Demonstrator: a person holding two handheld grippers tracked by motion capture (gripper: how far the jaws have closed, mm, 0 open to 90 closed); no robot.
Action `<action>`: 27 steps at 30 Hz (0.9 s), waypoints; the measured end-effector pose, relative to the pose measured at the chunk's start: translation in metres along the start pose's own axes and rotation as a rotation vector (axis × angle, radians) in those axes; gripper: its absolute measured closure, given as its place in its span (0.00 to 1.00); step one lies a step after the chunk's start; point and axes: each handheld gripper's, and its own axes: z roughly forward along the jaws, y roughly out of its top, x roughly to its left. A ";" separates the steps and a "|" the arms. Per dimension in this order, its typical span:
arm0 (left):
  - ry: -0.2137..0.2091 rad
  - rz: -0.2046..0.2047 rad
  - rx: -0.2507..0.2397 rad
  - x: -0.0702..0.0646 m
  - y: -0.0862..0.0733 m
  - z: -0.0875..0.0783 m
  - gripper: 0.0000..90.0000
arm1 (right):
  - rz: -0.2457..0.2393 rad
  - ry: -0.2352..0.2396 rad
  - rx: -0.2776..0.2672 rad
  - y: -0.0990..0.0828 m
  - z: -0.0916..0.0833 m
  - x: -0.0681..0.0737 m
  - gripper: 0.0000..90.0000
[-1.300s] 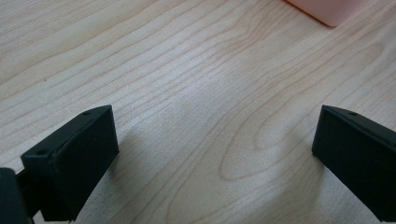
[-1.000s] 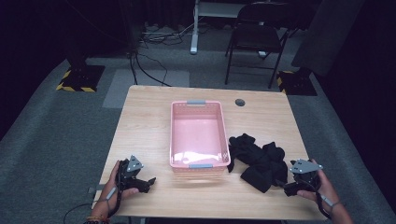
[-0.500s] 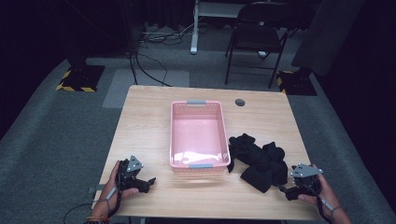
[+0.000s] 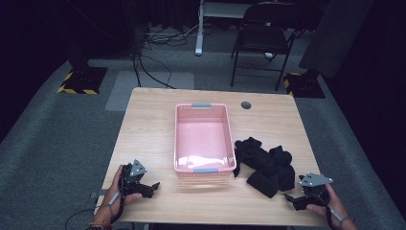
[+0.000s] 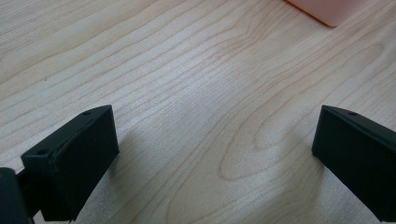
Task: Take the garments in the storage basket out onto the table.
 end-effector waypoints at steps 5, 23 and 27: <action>0.000 0.000 0.000 0.000 0.000 0.000 0.00 | 0.058 0.027 -0.041 -0.010 0.001 -0.004 0.00; -0.001 0.000 0.000 0.000 0.000 0.000 0.00 | 0.136 0.051 -0.089 -0.021 0.001 -0.010 0.00; 0.000 0.000 0.000 0.000 0.000 0.000 0.00 | 0.148 0.039 -0.087 -0.021 0.001 -0.010 0.00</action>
